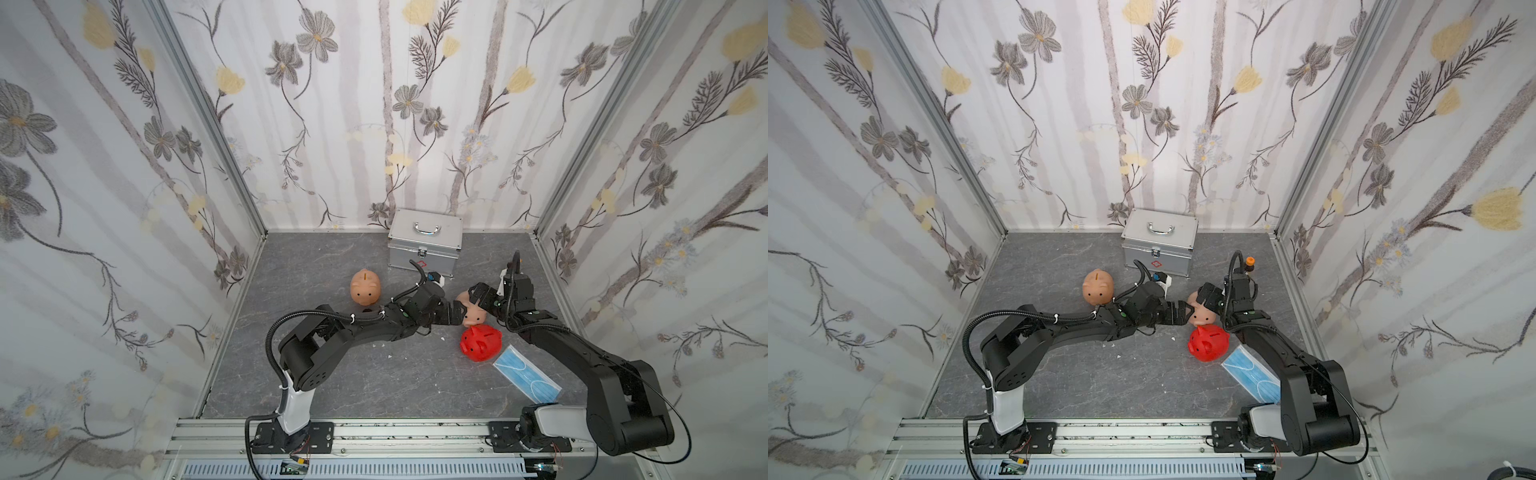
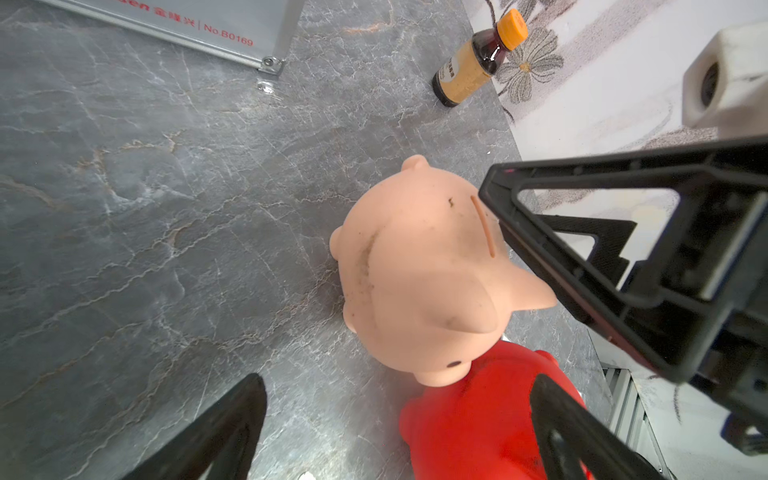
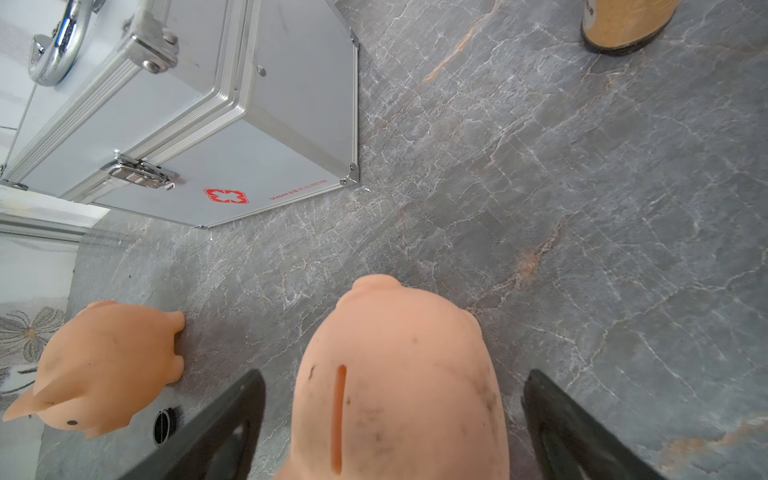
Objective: Open piggy banks
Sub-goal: Move the piggy bank to the center of the board.
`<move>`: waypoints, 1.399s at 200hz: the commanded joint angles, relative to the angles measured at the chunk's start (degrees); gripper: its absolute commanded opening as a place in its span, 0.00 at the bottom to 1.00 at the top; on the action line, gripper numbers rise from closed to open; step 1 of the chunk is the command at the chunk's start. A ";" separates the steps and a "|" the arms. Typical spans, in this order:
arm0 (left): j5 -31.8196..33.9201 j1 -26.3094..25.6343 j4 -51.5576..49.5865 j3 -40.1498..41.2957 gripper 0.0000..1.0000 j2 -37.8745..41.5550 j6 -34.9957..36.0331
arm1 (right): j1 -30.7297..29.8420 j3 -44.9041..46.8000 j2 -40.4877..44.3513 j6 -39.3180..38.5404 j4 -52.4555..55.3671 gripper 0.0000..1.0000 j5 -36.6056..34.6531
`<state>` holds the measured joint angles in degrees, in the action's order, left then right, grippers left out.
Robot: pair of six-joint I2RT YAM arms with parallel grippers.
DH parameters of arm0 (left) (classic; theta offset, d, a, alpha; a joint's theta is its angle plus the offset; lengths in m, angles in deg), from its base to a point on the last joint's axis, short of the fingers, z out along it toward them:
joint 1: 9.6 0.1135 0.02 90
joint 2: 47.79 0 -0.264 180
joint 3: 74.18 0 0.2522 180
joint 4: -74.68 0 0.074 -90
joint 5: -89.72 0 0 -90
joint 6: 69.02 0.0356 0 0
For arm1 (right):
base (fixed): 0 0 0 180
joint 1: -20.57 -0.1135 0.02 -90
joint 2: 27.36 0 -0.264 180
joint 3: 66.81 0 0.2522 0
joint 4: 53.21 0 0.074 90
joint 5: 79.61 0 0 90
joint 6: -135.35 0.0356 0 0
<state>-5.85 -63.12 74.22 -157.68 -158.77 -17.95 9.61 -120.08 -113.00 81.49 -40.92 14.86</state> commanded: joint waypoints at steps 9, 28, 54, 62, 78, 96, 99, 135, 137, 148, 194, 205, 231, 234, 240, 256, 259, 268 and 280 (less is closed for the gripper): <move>0.83 0.21 0.48 0.09 1.00 0.14 0.35 | 0.06 -1.34 -2.33 -0.56 -2.38 0.93 2.48; 1.09 0.33 0.67 0.71 1.00 0.42 0.10 | 0.06 -1.47 -3.74 0.00 -2.94 0.91 4.47; 1.56 0.76 1.08 2.06 1.00 1.28 -0.32 | -0.84 -1.69 -5.05 0.32 -3.30 0.86 5.55; 1.70 1.06 1.64 2.89 1.00 1.77 -0.73 | -1.43 -2.08 -5.42 0.20 -2.95 0.85 5.46; 1.62 1.76 3.37 5.17 1.00 3.01 -1.86 | -2.95 -2.76 -7.00 0.05 -2.24 0.84 5.01; 2.33 2.40 5.37 8.47 1.00 5.09 -2.67 | -5.30 -4.95 -8.24 -0.11 -1.38 0.84 4.26; 2.63 2.51 5.60 8.90 1.00 5.45 -2.78 | -5.76 -5.15 -8.42 -0.12 -1.28 0.84 4.11; 6.07 3.24 7.04 16.60 1.00 11.45 -3.55 | -10.51 -7.68 -10.31 0.19 0.26 0.83 3.06; 6.33 3.24 7.21 17.05 1.00 11.96 -3.63 | -10.78 -7.75 -10.32 0.25 0.38 0.83 3.02; 8.52 3.24 8.04 20.44 1.00 14.57 -3.78 | -12.18 -8.25 -10.67 0.63 0.56 0.83 3.00; 14.79 4.41 4.98 31.06 1.00 25.91 -4.30 | -19.55 -10.68 -12.12 2.66 1.08 0.83 2.67; 15.64 4.78 3.33 32.91 1.00 28.47 -4.39 | -21.28 -11.34 -12.51 3.17 1.38 0.83 2.63; 17.42 5.49 -1.09 36.11 1.00 34.92 -4.38 | -25.10 -12.34 -13.56 4.96 1.71 0.83 3.03; 17.62 5.59 -1.61 36.41 1.00 35.68 -4.39 | -25.54 -12.43 -13.67 5.12 1.80 0.83 3.05; 18.06 5.69 -2.77 36.96 1.00 37.08 -4.41 | -26.50 -12.60 -13.76 5.53 1.91 0.83 3.09; 18.66 5.70 -5.52 38.48 1.00 41.26 -4.48 | -28.97 -12.95 -13.58 6.67 1.85 0.83 3.08; 18.64 5.70 -5.89 38.79 1.00 41.95 -4.48 | -29.46 -12.96 -13.51 6.78 1.67 0.83 3.05; 18.18 5.70 -6.87 39.39 1.00 43.67 -4.46 | -30.54 -13.13 -13.09 7.06 1.28 0.83 3.31; 16.56 5.70 -7.56 39.78 1.00 45.46 -3.88 | -31.64 -13.15 -12.11 7.07 0.27 0.83 3.10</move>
<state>10.61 -57.48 70.35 -118.77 -116.30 -21.71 -20.16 -132.60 -126.34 86.81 -39.08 17.81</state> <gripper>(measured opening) 0.998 0.827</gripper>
